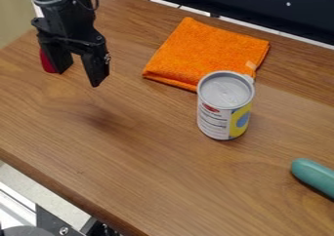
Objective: Moved the can to the middle of the table
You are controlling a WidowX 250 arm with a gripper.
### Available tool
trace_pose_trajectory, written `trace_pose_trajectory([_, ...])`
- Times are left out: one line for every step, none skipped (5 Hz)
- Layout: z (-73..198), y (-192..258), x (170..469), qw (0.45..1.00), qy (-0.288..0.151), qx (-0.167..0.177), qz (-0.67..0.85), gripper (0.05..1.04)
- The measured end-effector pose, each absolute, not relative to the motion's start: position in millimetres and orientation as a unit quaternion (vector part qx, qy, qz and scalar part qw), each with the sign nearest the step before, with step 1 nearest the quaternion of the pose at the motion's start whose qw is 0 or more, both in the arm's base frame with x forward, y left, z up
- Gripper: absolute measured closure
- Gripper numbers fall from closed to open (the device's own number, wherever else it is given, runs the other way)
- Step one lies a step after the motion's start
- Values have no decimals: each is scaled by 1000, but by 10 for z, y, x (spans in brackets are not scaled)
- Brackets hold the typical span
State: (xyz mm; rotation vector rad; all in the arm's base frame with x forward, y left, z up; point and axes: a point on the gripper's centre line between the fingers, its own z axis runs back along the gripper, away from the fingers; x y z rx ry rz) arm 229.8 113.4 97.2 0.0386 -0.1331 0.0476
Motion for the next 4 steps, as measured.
trace_pose_trajectory([911, 1119, 2277, 998, -56, 14, 28, 85])
trace_pose_trajectory([927, 1005, 2424, 995, -76, 23, 59, 85])
trace_pose_trajectory([1005, 845, 2654, 994, -93, 17, 60, 85])
trace_pose_trajectory([1075, 695, 2900, 989, -109, 19, 101, 85])
